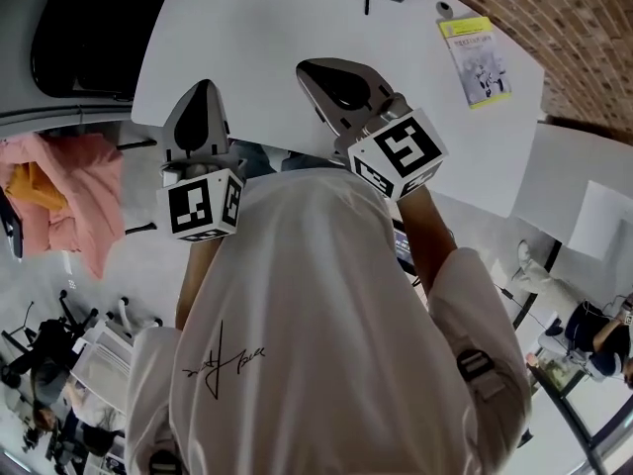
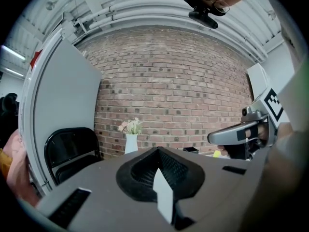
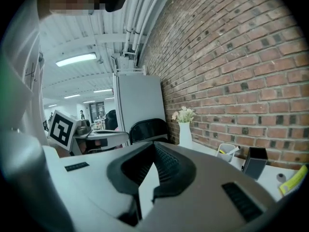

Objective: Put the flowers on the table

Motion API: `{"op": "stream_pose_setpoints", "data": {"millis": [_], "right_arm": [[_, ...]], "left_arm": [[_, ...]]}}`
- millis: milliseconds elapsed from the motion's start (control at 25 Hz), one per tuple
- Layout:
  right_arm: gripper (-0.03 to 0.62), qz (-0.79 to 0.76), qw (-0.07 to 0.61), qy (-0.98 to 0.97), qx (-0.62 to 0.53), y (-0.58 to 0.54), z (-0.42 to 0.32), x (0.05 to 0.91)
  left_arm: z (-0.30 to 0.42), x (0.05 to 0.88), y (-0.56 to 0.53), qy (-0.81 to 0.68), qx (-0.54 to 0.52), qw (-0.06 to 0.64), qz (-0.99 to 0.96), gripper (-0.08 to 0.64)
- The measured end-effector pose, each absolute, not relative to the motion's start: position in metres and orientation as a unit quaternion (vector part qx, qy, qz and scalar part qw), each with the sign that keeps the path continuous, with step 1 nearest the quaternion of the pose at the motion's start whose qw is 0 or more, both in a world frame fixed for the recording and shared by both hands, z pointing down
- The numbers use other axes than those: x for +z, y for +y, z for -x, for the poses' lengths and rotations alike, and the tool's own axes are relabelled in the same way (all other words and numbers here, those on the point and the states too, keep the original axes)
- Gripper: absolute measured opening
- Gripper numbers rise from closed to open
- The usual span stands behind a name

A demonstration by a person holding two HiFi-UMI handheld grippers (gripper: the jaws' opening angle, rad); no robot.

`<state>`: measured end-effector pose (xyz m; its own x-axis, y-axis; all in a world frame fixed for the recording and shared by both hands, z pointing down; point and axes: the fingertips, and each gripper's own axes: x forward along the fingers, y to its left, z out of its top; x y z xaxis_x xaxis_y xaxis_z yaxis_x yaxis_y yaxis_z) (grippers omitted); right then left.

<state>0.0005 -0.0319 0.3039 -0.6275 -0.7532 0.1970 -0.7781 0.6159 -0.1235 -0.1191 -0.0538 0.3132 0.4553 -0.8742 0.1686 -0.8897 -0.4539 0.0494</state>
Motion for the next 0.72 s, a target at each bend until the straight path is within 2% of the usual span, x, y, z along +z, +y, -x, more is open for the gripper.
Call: {"op": "stream_pose_setpoints", "data": {"millis": [720], "right_arm": [[0.025,-0.397,0.001,-0.912,0.106,-0.033,-0.032,0.274]], "left_arm": [[0.098,0.296,-0.059,-0.514,0.042,0.053,-0.855,0.005]]}}
